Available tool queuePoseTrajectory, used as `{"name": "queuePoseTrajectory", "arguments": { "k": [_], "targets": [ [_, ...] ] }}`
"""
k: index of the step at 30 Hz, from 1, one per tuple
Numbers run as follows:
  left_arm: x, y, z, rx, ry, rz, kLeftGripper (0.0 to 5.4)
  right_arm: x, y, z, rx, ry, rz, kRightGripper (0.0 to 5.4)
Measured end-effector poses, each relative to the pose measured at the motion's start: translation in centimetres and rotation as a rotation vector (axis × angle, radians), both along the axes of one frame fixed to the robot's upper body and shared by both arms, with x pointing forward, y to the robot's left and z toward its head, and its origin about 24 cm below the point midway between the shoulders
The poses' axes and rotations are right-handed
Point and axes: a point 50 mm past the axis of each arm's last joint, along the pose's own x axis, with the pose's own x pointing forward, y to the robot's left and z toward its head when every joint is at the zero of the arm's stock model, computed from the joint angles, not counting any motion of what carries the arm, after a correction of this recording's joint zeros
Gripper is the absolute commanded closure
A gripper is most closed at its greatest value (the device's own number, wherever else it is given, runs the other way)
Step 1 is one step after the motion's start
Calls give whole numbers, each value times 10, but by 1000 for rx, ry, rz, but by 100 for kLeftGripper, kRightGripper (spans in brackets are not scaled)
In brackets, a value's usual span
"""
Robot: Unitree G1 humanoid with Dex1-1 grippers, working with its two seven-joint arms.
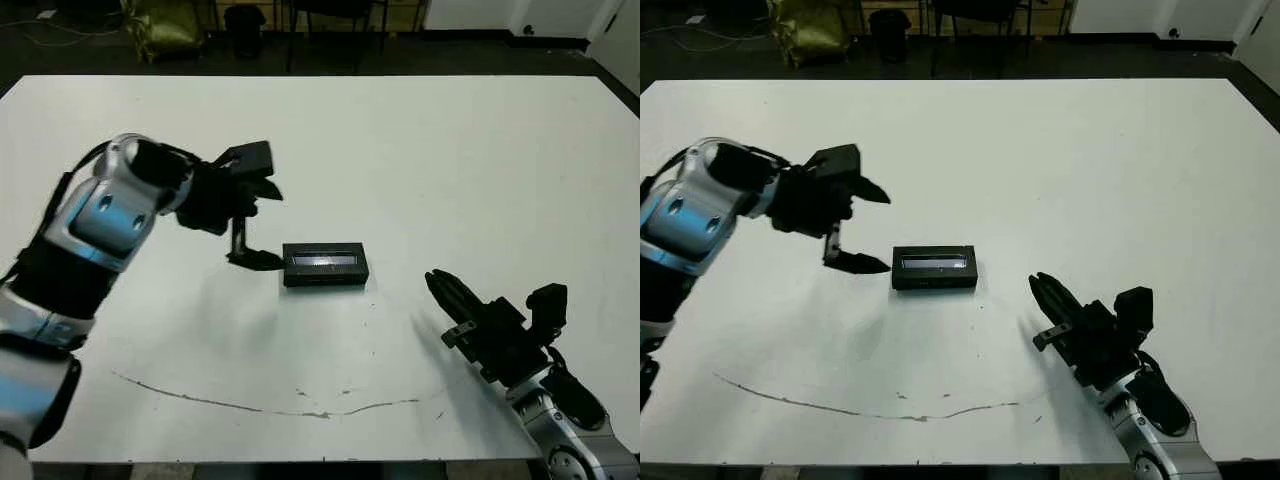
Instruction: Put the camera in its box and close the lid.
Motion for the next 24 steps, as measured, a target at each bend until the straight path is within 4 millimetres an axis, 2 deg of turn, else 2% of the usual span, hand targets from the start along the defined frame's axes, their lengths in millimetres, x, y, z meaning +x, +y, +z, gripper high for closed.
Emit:
{"name": "queuePoseTrajectory", "arguments": {
  "k": [4, 7, 11, 14, 19, 24],
  "targets": [
    [-4, 10, 0, -95, 29, 142, 2, 0, 0, 0, 7, 11, -3, 540],
    [-11, 2, 1, -196, -133, 270, 24, 0, 1, 1, -1, 12, -7, 540],
    [-30, -29, -15, -465, -315, 420, 113, 0, 2, 2, -4, 15, -9, 540],
    [-43, -50, -30, -621, -339, 502, 187, 0, 2, 3, -6, 17, -12, 540],
    [-53, -74, -38, -740, -370, 577, 314, 0, 1, 4, -9, 19, -14, 540],
    [-58, -94, -47, -779, -394, 625, 438, 0, 0, 4, -16, 28, -27, 540]
  ]
}}
